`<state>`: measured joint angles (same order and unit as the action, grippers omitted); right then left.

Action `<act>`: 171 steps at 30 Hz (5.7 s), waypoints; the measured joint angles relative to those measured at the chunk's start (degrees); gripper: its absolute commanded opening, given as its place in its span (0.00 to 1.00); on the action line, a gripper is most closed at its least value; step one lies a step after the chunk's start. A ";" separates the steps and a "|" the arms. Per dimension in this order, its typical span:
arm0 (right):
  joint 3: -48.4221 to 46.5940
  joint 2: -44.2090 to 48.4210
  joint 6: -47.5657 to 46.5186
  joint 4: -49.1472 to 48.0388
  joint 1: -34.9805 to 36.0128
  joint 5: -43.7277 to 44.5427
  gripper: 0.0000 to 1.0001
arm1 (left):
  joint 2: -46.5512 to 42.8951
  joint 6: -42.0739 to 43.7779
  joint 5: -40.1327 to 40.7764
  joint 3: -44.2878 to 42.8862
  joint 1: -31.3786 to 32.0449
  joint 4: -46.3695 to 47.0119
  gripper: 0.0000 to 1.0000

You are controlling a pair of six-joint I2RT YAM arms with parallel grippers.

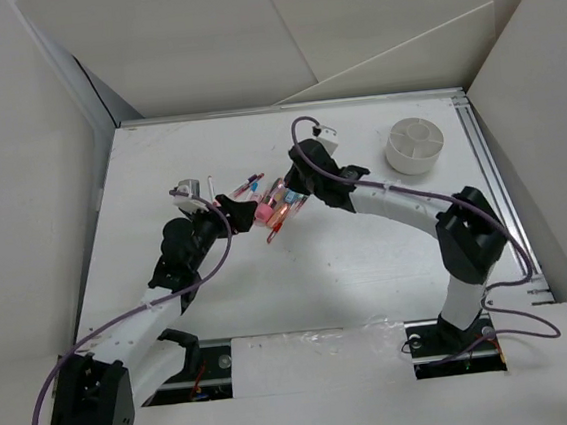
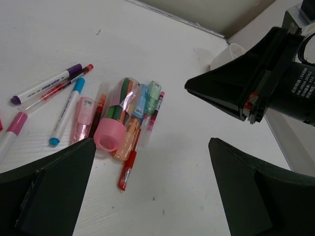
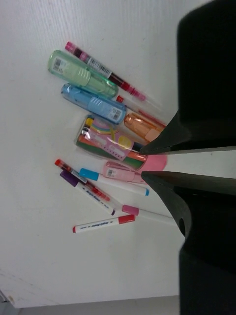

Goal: Sort the stationery into containers
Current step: Pick up the stationery from the center of the board, then place the stationery at the center of the board.

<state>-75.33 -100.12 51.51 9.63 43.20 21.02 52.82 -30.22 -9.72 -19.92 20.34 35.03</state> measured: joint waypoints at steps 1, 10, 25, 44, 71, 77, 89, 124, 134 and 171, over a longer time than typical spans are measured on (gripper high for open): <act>-2.40 -1.92 0.09 0.96 0.00 0.15 0.44 | 1.14 0.04 -0.13 -0.50 -0.39 -0.09 1.00; -20.92 -17.33 1.09 12.63 -0.07 0.81 0.61 | 2.23 0.61 -0.81 -0.59 -0.85 -0.11 0.46; -32.20 -28.20 4.46 23.76 -0.50 0.90 0.68 | 3.74 0.76 -2.34 -0.59 -0.85 -0.76 0.60; -33.86 -32.15 7.43 22.80 -2.08 -3.78 0.60 | 2.58 0.57 -1.97 -0.59 -0.85 -1.95 0.60; -12.61 -11.78 12.07 7.58 -10.38 -25.62 0.33 | 6.62 -3.28 -6.01 -2.56 -0.85 -1.97 0.79; -3.08 -5.27 15.30 -1.29 -13.14 -36.24 0.33 | 9.14 -8.92 -10.69 -4.37 -0.57 1.20 0.79; 4.74 -4.90 21.00 -10.71 -13.14 -50.03 0.33 | 12.70 -12.31 -14.08 -6.01 2.43 4.13 0.70; 9.29 -4.70 24.39 -18.99 -12.85 -54.42 0.74 | 16.28 -10.29 -18.75 -8.83 4.31 -3.08 0.01; 11.96 5.73 14.40 -8.57 -11.06 -47.87 0.94 | 11.56 -4.96 -14.49 -14.73 4.31 -21.64 0.00; 23.82 21.81 2.25 0.83 -7.06 -28.81 0.93 | 23.58 7.58 2.67 -35.17 16.90 -63.63 0.25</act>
<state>-51.51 -78.30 53.76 10.46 36.14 -7.79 76.40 -22.63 -7.05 -55.09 37.23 -28.60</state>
